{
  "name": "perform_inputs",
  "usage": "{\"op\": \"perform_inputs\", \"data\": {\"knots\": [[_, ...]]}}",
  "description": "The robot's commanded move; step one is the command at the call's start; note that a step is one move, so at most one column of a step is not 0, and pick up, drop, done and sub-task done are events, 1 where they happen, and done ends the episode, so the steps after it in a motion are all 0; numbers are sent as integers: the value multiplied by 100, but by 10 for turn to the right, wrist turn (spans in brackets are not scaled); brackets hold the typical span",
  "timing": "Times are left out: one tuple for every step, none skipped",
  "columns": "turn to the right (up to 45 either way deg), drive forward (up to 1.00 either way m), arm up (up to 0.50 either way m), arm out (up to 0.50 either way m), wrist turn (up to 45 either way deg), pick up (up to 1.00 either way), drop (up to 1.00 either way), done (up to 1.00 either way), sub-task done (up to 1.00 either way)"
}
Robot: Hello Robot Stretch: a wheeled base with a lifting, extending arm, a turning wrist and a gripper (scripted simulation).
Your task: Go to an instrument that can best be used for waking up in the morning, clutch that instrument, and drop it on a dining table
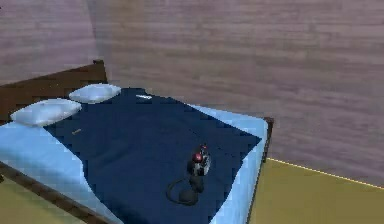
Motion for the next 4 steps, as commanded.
{"op": "perform_inputs", "data": {"knots": [[-450,0,0,0,0,0,0,0,0],[-360,0,0,0,0,0,0,0,0],[330,0,0,0,0,0,0,0,0],[0,80,0,0,0,0,0,0,0]]}}
